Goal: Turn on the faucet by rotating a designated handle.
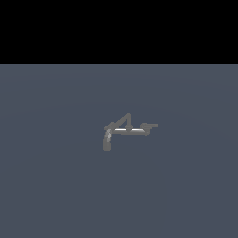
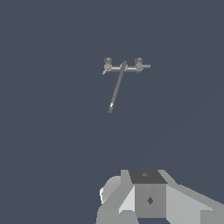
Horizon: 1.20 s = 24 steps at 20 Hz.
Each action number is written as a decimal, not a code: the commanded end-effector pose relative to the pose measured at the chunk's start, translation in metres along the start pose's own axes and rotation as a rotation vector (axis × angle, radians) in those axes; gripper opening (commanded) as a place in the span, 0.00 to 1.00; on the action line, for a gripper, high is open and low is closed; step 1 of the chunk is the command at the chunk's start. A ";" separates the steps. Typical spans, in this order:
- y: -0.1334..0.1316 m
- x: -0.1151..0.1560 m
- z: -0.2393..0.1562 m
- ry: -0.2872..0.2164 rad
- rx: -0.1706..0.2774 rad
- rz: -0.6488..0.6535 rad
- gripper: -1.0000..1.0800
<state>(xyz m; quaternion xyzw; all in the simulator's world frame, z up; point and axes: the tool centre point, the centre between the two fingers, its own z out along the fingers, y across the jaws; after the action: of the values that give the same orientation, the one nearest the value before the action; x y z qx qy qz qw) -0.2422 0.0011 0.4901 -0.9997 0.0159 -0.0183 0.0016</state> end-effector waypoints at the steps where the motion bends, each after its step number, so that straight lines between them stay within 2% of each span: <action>1: -0.002 0.005 0.007 -0.001 0.000 0.026 0.00; 10: -0.014 0.039 0.053 -0.004 -0.003 0.193 0.00; 24: -0.019 0.118 0.152 -0.010 -0.007 0.557 0.00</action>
<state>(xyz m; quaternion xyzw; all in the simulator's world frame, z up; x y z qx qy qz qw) -0.1273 0.0177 0.3533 -0.9626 0.2707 -0.0124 0.0028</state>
